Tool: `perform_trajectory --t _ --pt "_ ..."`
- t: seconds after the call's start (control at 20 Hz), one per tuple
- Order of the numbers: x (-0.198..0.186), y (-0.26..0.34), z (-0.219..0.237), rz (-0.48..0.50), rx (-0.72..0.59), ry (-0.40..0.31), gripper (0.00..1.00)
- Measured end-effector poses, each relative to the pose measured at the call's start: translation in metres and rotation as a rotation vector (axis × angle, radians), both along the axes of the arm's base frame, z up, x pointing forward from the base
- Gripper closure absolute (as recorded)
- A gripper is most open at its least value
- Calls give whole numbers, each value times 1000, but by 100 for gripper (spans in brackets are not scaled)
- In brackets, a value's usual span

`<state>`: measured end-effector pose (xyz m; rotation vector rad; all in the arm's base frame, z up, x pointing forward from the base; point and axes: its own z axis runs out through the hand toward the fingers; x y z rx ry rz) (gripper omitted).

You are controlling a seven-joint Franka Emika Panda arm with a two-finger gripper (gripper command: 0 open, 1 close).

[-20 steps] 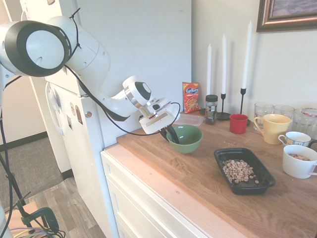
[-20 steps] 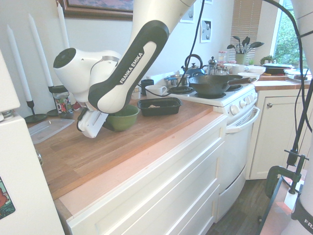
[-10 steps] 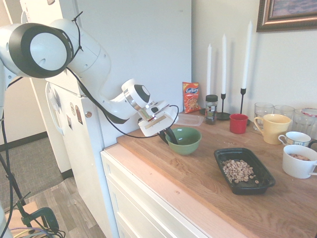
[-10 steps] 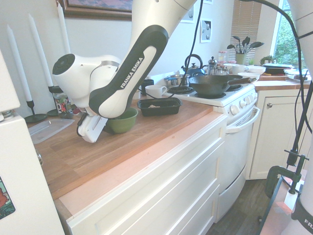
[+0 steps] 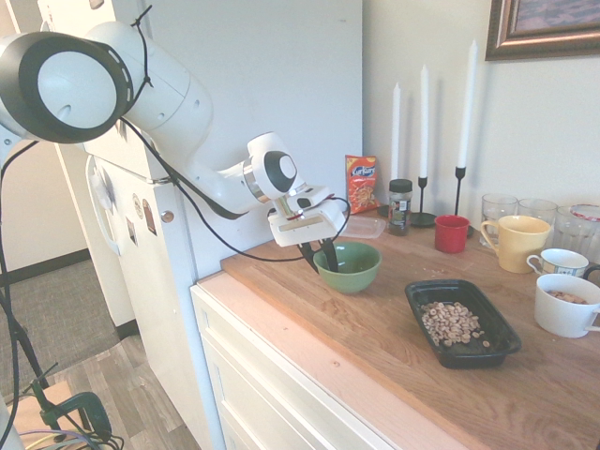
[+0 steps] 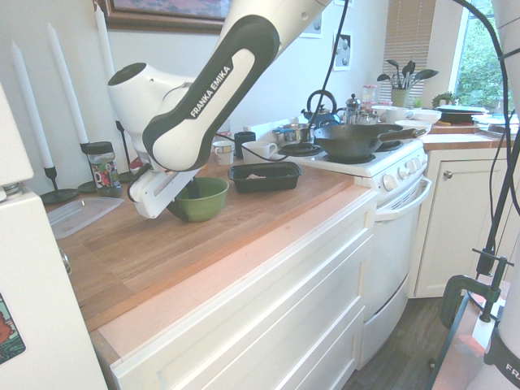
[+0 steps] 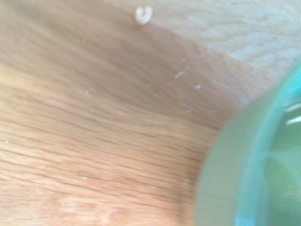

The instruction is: Pour the cereal into the box

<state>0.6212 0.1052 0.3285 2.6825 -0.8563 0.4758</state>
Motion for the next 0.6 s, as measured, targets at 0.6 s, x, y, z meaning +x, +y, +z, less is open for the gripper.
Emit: perform_trajectory --t 0.6 --pt "2 -61 87 -63 288 82 0"
